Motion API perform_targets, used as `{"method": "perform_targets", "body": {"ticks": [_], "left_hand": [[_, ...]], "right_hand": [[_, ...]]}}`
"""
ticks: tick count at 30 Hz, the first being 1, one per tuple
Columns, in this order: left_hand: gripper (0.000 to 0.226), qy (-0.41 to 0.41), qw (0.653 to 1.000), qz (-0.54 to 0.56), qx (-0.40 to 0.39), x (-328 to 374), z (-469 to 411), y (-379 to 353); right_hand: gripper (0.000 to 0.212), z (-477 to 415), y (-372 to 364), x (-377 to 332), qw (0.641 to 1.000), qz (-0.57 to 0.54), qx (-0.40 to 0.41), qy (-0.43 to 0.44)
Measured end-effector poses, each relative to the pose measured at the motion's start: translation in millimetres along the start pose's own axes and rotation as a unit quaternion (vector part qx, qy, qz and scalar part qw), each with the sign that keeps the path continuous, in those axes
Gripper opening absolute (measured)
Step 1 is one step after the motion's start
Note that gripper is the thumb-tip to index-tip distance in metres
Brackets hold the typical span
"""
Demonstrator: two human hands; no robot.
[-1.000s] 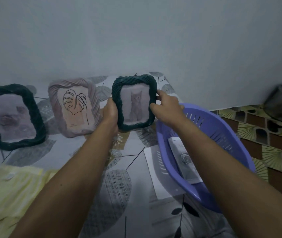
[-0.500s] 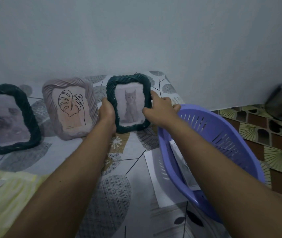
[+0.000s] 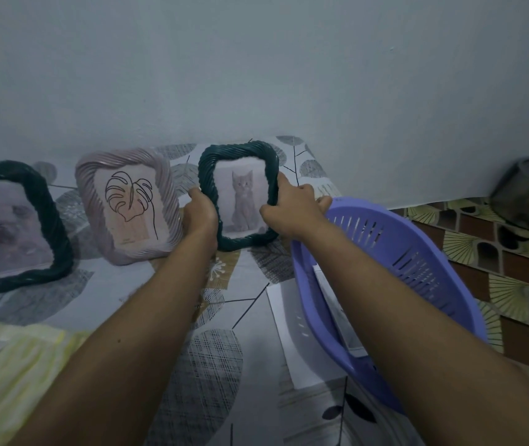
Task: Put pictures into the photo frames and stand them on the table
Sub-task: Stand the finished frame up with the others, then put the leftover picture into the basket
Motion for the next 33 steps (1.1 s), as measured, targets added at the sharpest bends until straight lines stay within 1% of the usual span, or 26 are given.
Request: {"method": "perform_targets", "body": {"ticks": [2, 4, 7, 10, 11, 14, 18, 20, 23, 24, 26, 27, 28, 29, 30, 32, 33], "left_hand": [[0.065, -0.031, 0.998, -0.034, 0.038, 7, 6, 4], [0.064, -0.066, 0.994, -0.064, 0.054, 15, 13, 5], [0.054, -0.123, 0.985, -0.101, 0.063, 26, 22, 4], [0.043, -0.187, 0.972, -0.125, 0.071, 34, 32, 8], [0.041, -0.206, 0.967, -0.131, 0.071, 37, 36, 10], [0.040, -0.239, 0.957, -0.151, 0.069, 41, 52, 15], [0.040, -0.288, 0.939, -0.167, 0.087, 42, 89, 27], [0.036, -0.317, 0.930, -0.159, 0.096, 36, 105, 37], [0.019, -0.362, 0.911, -0.175, 0.097, 24, 131, 47], [0.014, -0.373, 0.905, -0.186, 0.085, 18, 138, 47], [0.007, -0.387, 0.896, -0.216, 0.031, -1, 148, 42], [0.005, -0.388, 0.891, -0.236, -0.004, -13, 151, 38], [0.006, -0.384, 0.883, -0.266, -0.041, -26, 152, 33], [0.012, -0.379, 0.868, -0.309, -0.081, -38, 152, 26], [0.023, -0.372, 0.843, -0.368, -0.120, -51, 152, 19], [0.050, -0.349, 0.779, -0.488, -0.181, -75, 151, 6], [0.058, -0.337, 0.756, -0.527, -0.192, -81, 151, 3]], "right_hand": [[0.038, 2, 1, -1, 1.000, -0.002, -0.006, -0.010], [0.038, 5, 4, -3, 1.000, -0.006, -0.007, -0.011], [0.039, 11, 8, -7, 1.000, -0.018, 0.001, -0.008], [0.035, 21, 11, -11, 0.999, -0.037, 0.005, -0.003], [0.036, 26, 13, -13, 0.999, -0.045, 0.003, -0.001], [0.054, 41, 14, -18, 0.998, -0.065, -0.008, 0.009], [0.059, 58, 11, -19, 0.997, -0.069, -0.024, 0.014], [0.051, 68, 12, -17, 0.997, -0.072, -0.008, 0.016], [0.026, 87, 18, -7, 0.996, -0.088, 0.025, 0.002], [0.020, 93, 19, -2, 0.996, -0.086, 0.032, -0.007], [0.014, 105, 23, 11, 0.996, -0.067, 0.048, -0.026], [0.014, 111, 25, 17, 0.996, -0.056, 0.057, -0.034], [0.019, 116, 26, 23, 0.996, -0.046, 0.061, -0.042], [0.030, 121, 25, 29, 0.996, -0.039, 0.056, -0.050], [0.042, 126, 23, 35, 0.997, -0.036, 0.044, -0.058], [0.061, 133, 15, 43, 0.997, -0.048, 0.004, -0.064], [0.068, 135, 10, 46, 0.996, -0.060, -0.019, -0.064]]}}
Point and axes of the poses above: each hand's wrist, its own z-axis away from the middle knuckle, its own y-axis out of the back of the hand, x = y × z, the point moved 8 cm from there along -z, towards the middle knuckle, and after that the axes turned 2 degrees about z, right-handed, at the moved point
